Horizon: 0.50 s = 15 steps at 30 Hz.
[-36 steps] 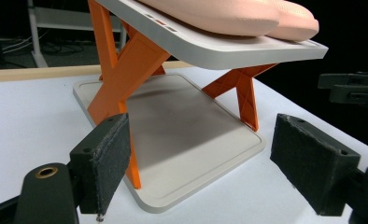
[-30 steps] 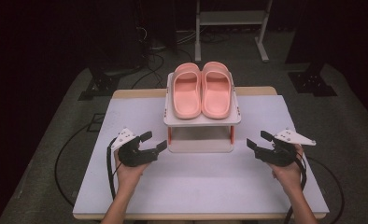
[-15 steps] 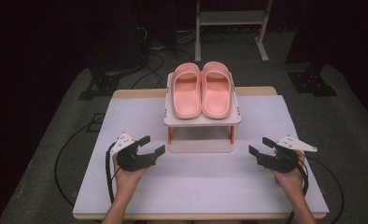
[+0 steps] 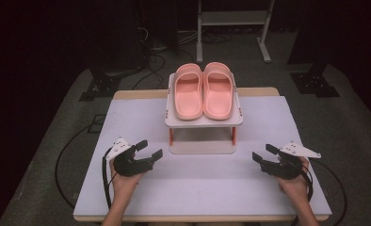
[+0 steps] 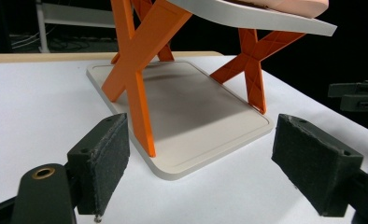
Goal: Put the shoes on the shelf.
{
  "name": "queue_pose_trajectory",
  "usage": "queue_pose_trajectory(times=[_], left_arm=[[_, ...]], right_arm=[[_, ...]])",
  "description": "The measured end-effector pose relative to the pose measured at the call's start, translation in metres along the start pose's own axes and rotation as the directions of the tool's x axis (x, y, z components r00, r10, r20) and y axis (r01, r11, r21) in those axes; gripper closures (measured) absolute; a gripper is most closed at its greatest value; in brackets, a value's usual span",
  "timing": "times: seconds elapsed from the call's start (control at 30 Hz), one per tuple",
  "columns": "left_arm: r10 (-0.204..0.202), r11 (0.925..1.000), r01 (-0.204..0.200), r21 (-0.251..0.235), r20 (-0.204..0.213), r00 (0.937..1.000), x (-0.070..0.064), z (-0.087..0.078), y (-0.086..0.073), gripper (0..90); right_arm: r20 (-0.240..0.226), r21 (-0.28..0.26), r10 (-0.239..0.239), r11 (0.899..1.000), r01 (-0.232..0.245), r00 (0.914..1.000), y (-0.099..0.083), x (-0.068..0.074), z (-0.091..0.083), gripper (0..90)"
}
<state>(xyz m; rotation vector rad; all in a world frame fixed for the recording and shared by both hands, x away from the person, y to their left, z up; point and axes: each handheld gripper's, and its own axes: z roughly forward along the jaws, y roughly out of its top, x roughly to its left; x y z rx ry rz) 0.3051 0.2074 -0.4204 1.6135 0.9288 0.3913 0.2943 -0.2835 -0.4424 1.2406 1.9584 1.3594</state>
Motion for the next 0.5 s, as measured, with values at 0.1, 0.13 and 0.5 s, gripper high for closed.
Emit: queue_pose_trajectory(times=[0.1,0.13,0.5], left_arm=[[-0.003,1.0,0.003,0.005,-0.001,1.0,-0.001,-0.002,-0.004,18.8],[-0.011,0.9999,0.011,0.003,-0.001,0.9999,-0.002,-0.002,-0.005,18.7],[-0.077,0.9966,0.077,0.029,-0.007,0.997,-0.001,-0.012,-0.033,18.3]], right_arm=[[0.0,0.001,0.0,1.0,0.0,1.0,-0.003,0.0,-0.002,30.4],[0.001,0.003,0.001,1.0,-0.001,1.0,-0.004,0.0,-0.003,30.4],[0.009,-0.003,0.024,1.0,-0.024,0.9997,-0.027,0.006,-0.019,30.1]])
